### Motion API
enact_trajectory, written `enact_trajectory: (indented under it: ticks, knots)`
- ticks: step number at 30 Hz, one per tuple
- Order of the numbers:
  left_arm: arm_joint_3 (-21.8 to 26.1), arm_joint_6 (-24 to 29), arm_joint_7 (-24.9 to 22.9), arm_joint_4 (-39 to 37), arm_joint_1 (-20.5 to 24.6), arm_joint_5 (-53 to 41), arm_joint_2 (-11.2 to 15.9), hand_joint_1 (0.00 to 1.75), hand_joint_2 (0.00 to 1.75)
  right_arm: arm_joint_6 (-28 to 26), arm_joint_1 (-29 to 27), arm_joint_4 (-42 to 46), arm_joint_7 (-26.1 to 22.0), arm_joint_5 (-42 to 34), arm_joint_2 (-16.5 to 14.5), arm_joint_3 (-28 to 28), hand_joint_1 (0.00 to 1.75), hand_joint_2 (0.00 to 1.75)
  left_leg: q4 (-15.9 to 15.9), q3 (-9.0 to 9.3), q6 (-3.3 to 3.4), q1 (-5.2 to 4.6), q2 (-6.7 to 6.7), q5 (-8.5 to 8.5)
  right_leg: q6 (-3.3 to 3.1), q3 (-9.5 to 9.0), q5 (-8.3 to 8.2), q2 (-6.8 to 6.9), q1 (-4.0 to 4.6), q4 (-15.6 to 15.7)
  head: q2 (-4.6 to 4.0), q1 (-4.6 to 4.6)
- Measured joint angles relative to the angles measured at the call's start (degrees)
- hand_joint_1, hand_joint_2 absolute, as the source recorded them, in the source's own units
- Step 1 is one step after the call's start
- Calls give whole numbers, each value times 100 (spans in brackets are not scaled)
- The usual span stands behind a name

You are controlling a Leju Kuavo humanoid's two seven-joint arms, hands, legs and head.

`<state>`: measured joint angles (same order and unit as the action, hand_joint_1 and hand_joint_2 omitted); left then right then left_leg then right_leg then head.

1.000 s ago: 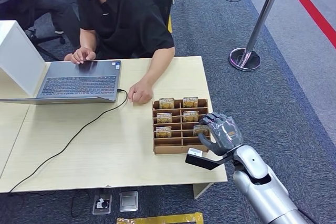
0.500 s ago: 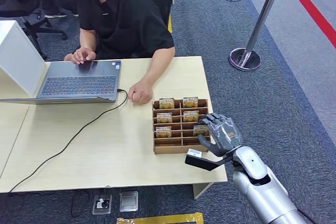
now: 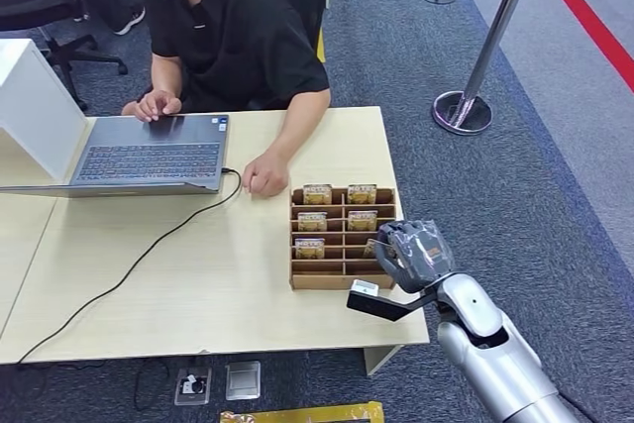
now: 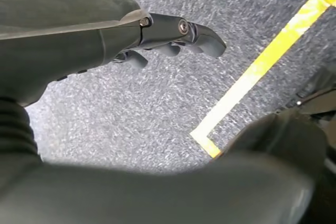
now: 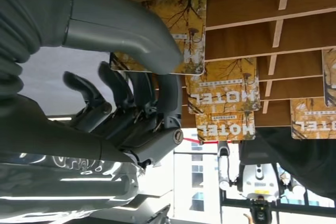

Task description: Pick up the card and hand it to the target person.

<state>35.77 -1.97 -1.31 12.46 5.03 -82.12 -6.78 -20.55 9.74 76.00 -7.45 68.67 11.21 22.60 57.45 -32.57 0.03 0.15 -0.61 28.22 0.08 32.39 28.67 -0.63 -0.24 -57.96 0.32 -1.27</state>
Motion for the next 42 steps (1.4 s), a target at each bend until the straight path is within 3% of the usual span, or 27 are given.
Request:
enact_trajectory:
  ticks: [14,18,25,34,42]
  knots:
    - [-52,266,116,0,97,-47,0,0,175,-77,-8,0,-15,-8,-17,-1,175,175,0,3,0,0,-1,0,0,-5,0,0,0,0,0,3]
    - [-53,329,122,0,153,-46,-1,0,175,-118,-21,0,-31,-7,-24,-3,154,175,0,3,0,0,-1,0,0,-6,0,0,0,0,-1,2]
    - [-71,539,132,0,198,-56,-11,0,175,-158,-24,3,-91,-159,-38,-35,154,175,0,4,0,0,-1,0,0,-6,0,0,0,0,-1,4]
    - [-68,583,78,0,196,-13,-13,0,175,-1018,-33,202,-583,-973,-195,-295,154,175,-1,2,0,0,-1,0,0,-6,0,0,0,-1,0,-1]
    - [-69,558,62,0,204,-21,-13,0,175,-1532,226,679,-793,-1069,-412,-532,154,175,-1,3,0,0,0,-1,0,-6,0,0,0,-2,1,2]
